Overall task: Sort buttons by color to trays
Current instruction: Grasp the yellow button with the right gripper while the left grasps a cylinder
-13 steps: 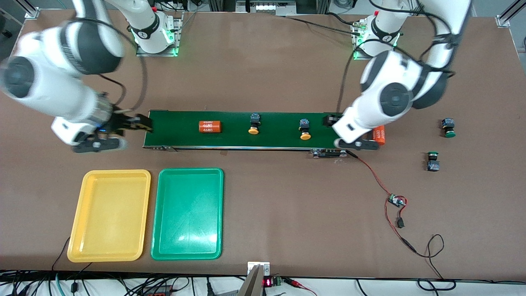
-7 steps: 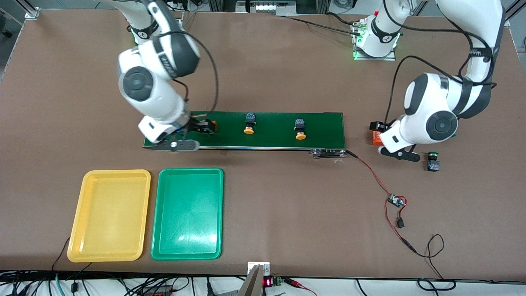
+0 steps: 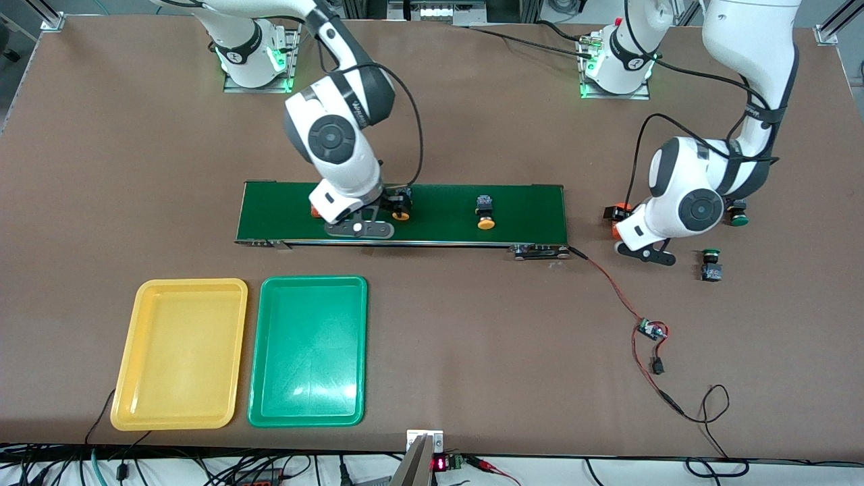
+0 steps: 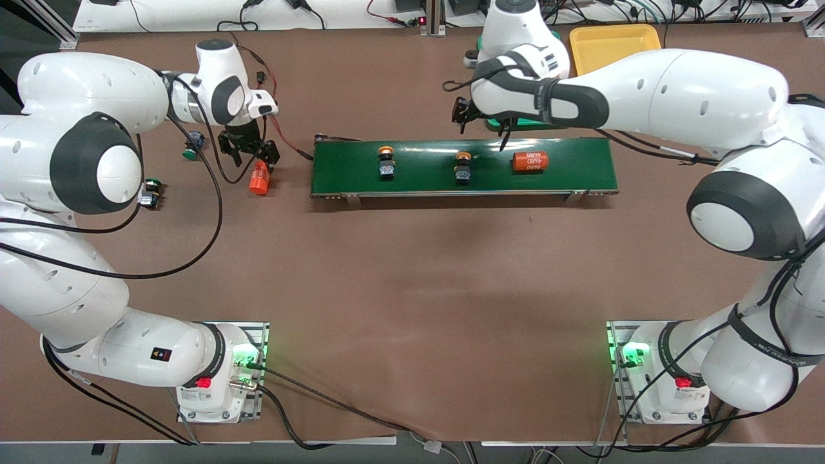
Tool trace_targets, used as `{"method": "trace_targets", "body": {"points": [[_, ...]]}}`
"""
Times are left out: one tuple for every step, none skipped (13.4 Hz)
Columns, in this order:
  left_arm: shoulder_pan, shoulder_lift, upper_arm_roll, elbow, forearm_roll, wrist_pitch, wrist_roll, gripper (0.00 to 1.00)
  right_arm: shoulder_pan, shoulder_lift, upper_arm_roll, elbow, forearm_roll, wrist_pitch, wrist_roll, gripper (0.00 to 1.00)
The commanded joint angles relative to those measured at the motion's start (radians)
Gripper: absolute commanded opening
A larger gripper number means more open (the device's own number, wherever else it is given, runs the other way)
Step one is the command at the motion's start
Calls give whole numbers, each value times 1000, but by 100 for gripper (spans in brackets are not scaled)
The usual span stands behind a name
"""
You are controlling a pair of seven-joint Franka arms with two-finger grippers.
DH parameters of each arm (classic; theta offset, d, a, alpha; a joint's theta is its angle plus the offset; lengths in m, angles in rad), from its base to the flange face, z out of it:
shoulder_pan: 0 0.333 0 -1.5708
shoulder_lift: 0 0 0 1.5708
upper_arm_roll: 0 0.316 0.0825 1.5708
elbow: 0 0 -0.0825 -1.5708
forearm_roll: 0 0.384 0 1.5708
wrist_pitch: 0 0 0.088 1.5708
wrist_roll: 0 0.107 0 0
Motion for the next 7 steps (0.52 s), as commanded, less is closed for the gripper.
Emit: {"method": "trace_targets", "body": {"points": [[-9, -14, 9, -53, 23, 30, 19, 100, 24, 46, -11, 38, 12, 9, 16, 100], [-9, -5, 9, -58, 23, 55, 19, 100, 29, 54, -11, 39, 12, 13, 13, 100], [-9, 9, 9, -64, 23, 90, 27, 100, 29, 61, -11, 39, 13, 13, 13, 100], [-9, 15, 9, -64, 23, 111, 42, 91, 29, 67, -11, 38, 13, 13, 9, 100], [-9, 17, 9, -64, 23, 116, 63, 74, 31, 75, -11, 36, 19, 10, 7, 100], [-9, 15, 9, -64, 23, 115, 67, 55, 31, 81, -10, 35, 21, 1, 5, 100], [-9, 15, 9, -64, 23, 113, 68, 43, 31, 83, -7, 26, 21, -2, 5, 100]]}}
